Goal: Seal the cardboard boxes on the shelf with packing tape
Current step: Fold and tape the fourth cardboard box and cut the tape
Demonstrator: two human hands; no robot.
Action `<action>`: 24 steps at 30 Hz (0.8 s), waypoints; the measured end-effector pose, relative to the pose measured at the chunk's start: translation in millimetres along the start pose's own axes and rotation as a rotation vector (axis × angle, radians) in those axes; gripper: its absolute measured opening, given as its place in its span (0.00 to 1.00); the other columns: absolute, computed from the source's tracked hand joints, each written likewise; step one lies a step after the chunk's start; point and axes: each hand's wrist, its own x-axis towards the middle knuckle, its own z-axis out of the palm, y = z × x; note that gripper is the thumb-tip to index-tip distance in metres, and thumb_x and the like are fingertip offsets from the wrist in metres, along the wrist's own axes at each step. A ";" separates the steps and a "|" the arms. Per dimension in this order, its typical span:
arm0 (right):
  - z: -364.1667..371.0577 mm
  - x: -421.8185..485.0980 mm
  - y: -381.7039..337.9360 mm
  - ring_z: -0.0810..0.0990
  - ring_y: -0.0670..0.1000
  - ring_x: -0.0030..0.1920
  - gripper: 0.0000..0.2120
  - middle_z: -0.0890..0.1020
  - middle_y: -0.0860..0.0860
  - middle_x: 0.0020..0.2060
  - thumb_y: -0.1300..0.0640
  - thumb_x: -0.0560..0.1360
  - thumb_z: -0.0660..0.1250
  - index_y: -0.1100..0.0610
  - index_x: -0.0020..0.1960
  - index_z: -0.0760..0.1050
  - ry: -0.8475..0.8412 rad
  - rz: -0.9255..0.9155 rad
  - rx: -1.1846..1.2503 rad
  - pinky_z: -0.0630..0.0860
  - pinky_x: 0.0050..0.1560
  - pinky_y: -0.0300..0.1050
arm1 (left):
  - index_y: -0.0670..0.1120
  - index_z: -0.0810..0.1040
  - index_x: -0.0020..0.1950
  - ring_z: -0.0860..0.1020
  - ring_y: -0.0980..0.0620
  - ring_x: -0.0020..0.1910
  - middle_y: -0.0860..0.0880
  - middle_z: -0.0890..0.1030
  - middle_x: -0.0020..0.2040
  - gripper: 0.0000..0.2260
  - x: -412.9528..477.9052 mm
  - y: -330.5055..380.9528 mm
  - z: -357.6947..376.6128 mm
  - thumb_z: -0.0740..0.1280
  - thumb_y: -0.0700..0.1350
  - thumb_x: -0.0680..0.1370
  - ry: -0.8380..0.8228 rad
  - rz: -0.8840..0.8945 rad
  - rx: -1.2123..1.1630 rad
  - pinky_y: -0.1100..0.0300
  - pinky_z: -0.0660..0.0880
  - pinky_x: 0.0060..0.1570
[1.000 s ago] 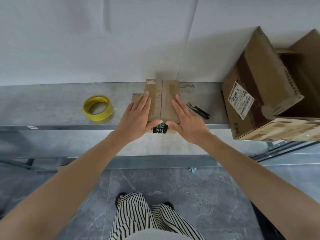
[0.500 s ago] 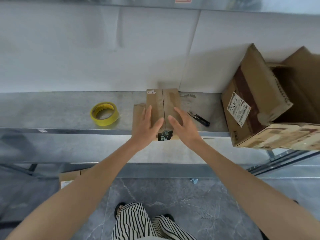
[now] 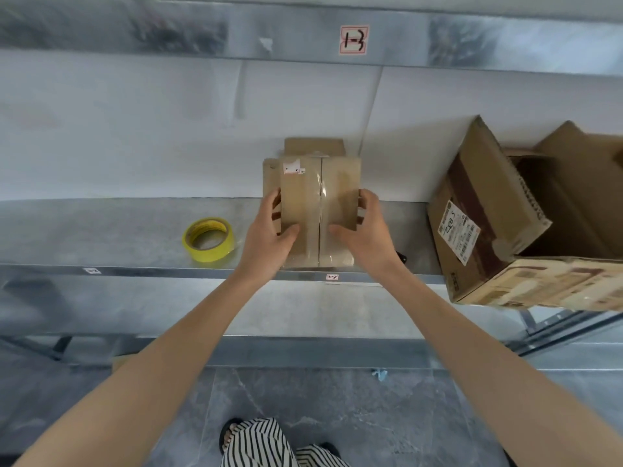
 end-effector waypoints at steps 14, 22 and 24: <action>23.3 -13.9 30.4 0.74 0.47 0.54 0.32 0.75 0.47 0.56 0.59 0.71 0.70 0.49 0.69 0.59 -0.048 -0.023 -0.123 0.70 0.48 0.37 | 0.48 0.61 0.72 0.72 0.55 0.65 0.54 0.73 0.66 0.29 -19.3 -38.2 4.6 0.68 0.35 0.74 -0.072 -0.026 0.131 0.58 0.72 0.61; 31.3 -5.1 27.6 0.75 0.48 0.56 0.33 0.73 0.44 0.56 0.60 0.72 0.68 0.47 0.70 0.56 -0.095 0.026 -0.103 0.72 0.50 0.40 | 0.46 0.56 0.74 0.71 0.47 0.66 0.46 0.71 0.67 0.34 -9.8 -38.1 8.5 0.69 0.33 0.73 -0.065 -0.049 0.108 0.45 0.73 0.62; 35.0 -5.7 27.2 0.73 0.47 0.55 0.36 0.71 0.43 0.57 0.60 0.72 0.68 0.43 0.71 0.51 -0.119 0.036 -0.129 0.70 0.48 0.39 | 0.47 0.56 0.74 0.70 0.48 0.66 0.47 0.71 0.67 0.34 -8.7 -39.6 5.5 0.69 0.34 0.74 -0.093 -0.053 0.117 0.45 0.73 0.62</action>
